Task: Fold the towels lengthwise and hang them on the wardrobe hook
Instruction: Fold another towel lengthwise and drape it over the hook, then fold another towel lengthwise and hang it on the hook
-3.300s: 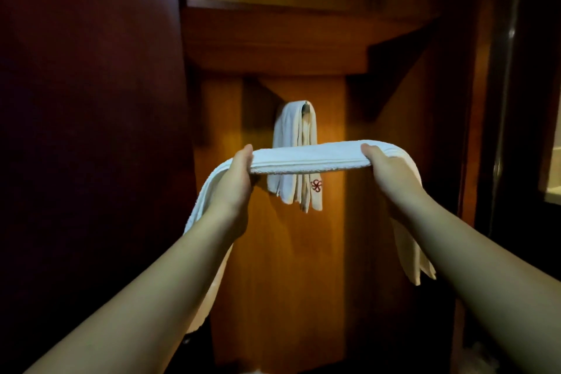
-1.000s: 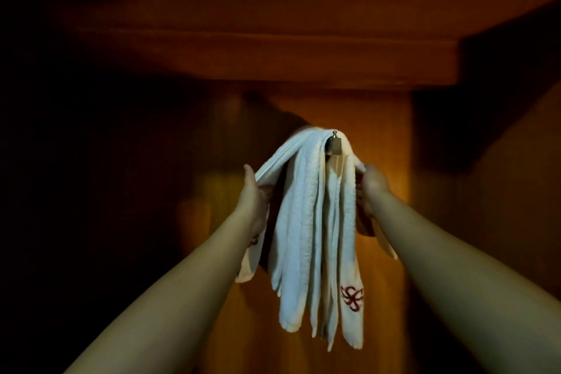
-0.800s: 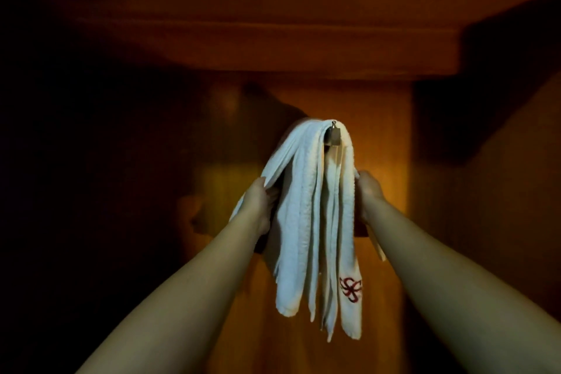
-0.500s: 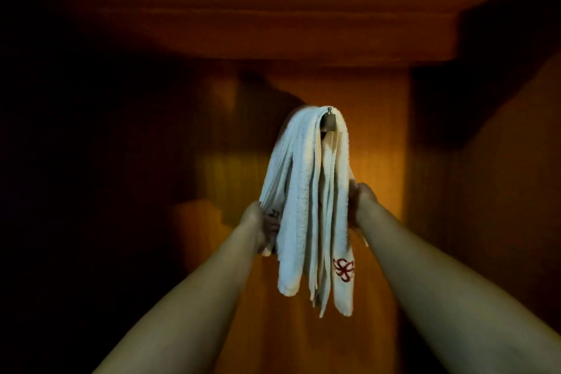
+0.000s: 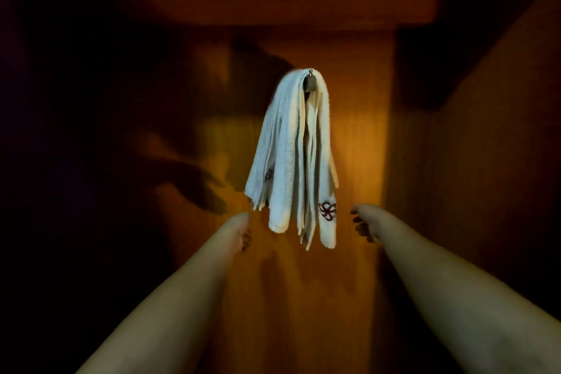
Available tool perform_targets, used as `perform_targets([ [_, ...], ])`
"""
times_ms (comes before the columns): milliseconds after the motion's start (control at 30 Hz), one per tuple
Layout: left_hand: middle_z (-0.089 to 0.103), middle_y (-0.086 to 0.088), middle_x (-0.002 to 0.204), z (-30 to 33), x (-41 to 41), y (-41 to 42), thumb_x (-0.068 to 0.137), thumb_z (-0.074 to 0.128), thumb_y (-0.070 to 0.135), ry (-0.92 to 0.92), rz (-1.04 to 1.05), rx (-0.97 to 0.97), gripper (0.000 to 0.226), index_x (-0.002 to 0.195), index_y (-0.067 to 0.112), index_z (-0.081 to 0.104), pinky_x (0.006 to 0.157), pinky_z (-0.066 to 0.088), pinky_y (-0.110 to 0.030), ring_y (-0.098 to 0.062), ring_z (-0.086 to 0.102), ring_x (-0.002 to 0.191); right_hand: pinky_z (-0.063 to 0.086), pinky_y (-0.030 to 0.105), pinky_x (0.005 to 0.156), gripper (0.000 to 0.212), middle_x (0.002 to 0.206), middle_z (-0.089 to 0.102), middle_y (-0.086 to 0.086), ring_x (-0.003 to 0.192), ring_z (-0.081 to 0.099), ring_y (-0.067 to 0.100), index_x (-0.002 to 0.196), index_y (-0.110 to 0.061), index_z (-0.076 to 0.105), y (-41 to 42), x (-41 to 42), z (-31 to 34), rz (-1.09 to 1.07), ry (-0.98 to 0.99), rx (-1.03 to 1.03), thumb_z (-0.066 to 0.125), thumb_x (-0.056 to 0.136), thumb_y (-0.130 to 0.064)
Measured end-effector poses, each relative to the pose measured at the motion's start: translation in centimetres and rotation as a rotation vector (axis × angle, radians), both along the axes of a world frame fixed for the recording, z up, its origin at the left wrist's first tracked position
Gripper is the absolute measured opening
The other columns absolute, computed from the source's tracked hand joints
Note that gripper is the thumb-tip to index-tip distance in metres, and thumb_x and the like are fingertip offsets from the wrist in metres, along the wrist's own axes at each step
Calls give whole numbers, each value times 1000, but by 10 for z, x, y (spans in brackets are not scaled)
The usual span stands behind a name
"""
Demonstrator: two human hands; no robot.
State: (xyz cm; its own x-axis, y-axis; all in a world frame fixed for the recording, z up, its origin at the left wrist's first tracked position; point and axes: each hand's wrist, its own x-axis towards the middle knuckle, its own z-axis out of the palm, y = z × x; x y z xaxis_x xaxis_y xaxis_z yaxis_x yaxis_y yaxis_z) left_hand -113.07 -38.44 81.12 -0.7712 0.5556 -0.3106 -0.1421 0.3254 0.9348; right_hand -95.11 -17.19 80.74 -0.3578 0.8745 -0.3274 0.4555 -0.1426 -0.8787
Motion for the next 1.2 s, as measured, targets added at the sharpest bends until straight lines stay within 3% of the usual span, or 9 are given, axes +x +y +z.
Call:
perform_targets([
  [67,55,-21,128,-1,9,-16,105,42,34,36,19,-12,49,142,2,43,97,43,-45,-36,54,116,24,29,58,26,68,43,4,57,35,18,77,-15,49,-4,13,-1,-3,-24,38,47,99,-28],
  [133,55,-17,132,-2,21,-33,106,41,29,125,13,-26,42,138,3,47,101,44,-43,-36,51,125,28,29,59,26,74,51,4,61,42,18,79,-17,54,-10,26,-1,11,-47,120,45,100,-30],
  [300,59,-16,128,-4,50,-72,106,43,24,376,-133,-112,36,133,3,54,85,44,-32,-30,58,117,35,26,56,21,97,60,12,83,55,25,95,-9,62,-65,70,6,144,-172,425,50,100,-27],
  [433,63,-2,100,-13,72,-92,103,47,30,580,-388,-277,37,132,10,57,66,45,-26,-13,58,82,47,30,82,36,118,65,15,106,60,30,118,-7,67,-124,102,0,251,-413,671,51,99,-33],
  [500,65,-2,106,-16,91,-104,103,49,34,695,-473,-365,41,139,15,52,61,43,-23,-10,56,77,49,33,89,41,127,63,12,112,59,28,130,-11,62,-153,119,-12,279,-468,702,50,99,-35],
  [600,62,-4,126,-26,119,-126,101,50,39,823,-556,-428,51,147,19,44,61,46,-23,-14,64,89,48,35,99,46,138,58,9,121,56,24,140,-13,54,-196,146,-30,309,-508,700,50,100,-36],
  [700,63,4,115,-46,144,-157,100,52,42,844,-686,-392,45,140,21,50,65,48,-24,-10,61,84,45,34,100,49,146,51,9,126,53,24,146,-13,47,-239,174,-55,332,-517,666,50,101,-34],
  [833,50,-3,146,-92,169,-200,99,53,44,826,-835,-375,54,147,21,42,95,41,-28,-19,51,128,40,34,107,56,154,42,7,135,47,22,150,-15,41,-296,212,-106,308,-530,599,51,100,-38],
  [1200,52,-5,142,-236,287,-253,100,53,41,762,-1206,-380,51,143,16,48,84,40,-23,-20,55,121,36,30,106,55,146,48,3,132,47,22,144,-16,48,-438,351,-265,172,-616,324,52,98,-45],
])
